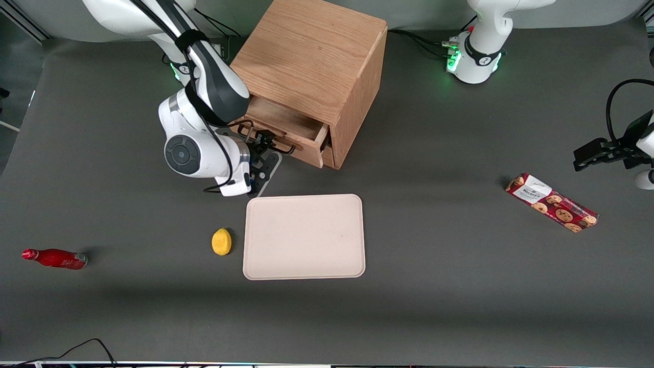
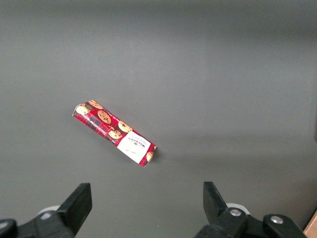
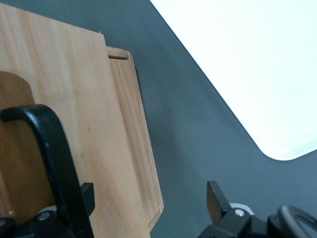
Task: Open upper drawer
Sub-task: 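Pull the upper drawer outward from the cabinet with the right gripper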
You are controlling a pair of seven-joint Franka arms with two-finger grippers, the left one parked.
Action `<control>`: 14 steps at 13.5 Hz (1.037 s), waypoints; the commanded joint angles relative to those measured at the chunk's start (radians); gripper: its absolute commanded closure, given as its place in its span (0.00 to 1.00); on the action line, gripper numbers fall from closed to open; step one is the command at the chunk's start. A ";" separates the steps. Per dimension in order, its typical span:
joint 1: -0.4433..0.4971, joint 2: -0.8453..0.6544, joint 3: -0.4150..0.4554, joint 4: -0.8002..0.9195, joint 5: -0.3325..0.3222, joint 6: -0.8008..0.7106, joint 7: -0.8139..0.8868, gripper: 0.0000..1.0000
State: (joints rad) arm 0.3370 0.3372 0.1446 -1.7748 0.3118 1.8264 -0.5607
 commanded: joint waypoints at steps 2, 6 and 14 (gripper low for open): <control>-0.018 0.039 0.000 0.044 -0.025 0.004 -0.061 0.00; -0.064 0.060 0.000 0.071 -0.037 0.002 -0.105 0.00; -0.121 0.111 0.000 0.144 -0.059 -0.001 -0.150 0.00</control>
State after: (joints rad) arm 0.2356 0.4105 0.1393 -1.6747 0.2755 1.8284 -0.6785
